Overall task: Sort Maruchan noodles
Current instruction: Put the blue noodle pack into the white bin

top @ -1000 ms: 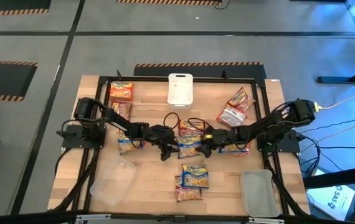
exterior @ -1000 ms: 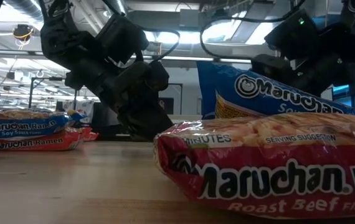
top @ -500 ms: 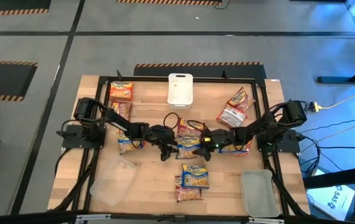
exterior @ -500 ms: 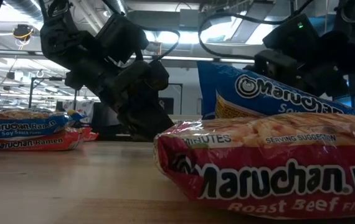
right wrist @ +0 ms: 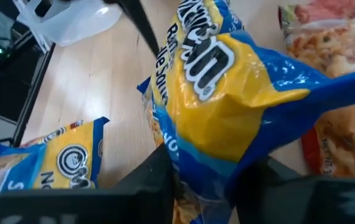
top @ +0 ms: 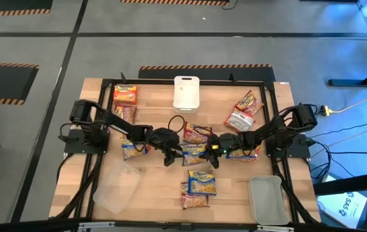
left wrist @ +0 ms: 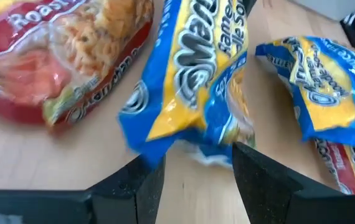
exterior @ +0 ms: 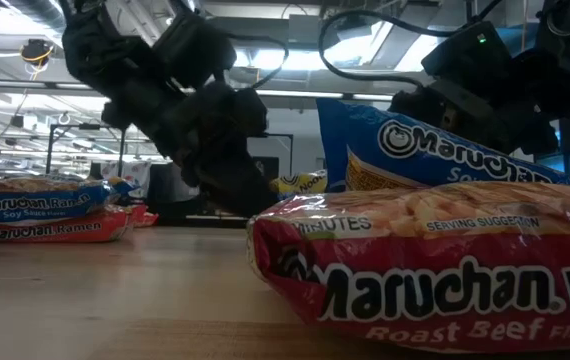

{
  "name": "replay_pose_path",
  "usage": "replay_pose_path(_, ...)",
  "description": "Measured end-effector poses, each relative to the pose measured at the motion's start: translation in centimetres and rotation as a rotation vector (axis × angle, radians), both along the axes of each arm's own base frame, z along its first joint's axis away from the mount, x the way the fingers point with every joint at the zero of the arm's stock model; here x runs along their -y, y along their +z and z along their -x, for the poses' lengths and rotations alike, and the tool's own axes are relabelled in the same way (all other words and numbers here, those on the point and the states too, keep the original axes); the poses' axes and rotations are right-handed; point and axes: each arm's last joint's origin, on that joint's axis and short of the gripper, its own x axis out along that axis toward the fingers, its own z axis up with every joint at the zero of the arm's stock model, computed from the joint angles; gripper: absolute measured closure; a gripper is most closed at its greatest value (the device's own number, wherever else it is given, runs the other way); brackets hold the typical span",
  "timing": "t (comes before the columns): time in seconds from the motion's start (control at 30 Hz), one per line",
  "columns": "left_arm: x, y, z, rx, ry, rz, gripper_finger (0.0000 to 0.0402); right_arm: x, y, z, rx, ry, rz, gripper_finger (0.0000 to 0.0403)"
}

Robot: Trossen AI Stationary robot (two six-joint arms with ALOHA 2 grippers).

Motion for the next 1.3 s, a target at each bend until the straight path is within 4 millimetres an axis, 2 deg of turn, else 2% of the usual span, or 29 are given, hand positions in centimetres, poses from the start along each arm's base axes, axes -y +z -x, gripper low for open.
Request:
replay_pose_path(0.1,-0.1,0.9,0.6,-0.033,0.01,-0.013,0.0223,0.0,0.0,0.0,0.006,0.021,0.022,0.0294)
replay_pose_path(0.27,-0.5,3.5,1.5,0.005,0.012,-0.038,0.0223,0.0,0.0,0.0,0.02,0.046,0.068,0.0312)
replay_pose_path(0.37,-0.8,5.2,1.7,0.084,0.023,-0.073,0.0223,0.0,0.1,-0.1,0.03,0.055,0.107,0.0312)
replay_pose_path(0.5,-1.1,7.0,1.5,0.217,0.139,-0.112,0.0223,0.1,0.4,-0.5,0.052,0.044,0.165,0.0312)
replay_pose_path(0.77,-1.1,7.4,1.5,0.244,0.134,-0.108,0.0218,0.0,1.5,-1.9,0.109,0.082,0.287,0.0311)
replay_pose_path(0.93,-0.9,7.4,1.5,0.236,0.092,-0.063,0.0187,-0.1,2.1,-2.7,0.105,0.107,0.35,0.0309)
replay_pose_path(1.07,-0.9,7.4,1.5,0.239,0.09,-0.091,0.0163,-0.2,2.5,-3.4,0.086,0.136,0.394,0.031)
replay_pose_path(1.3,-0.7,7.3,1.5,0.235,0.092,-0.098,0.0161,-0.2,3.0,-4.1,0.063,0.137,0.43,0.0308)
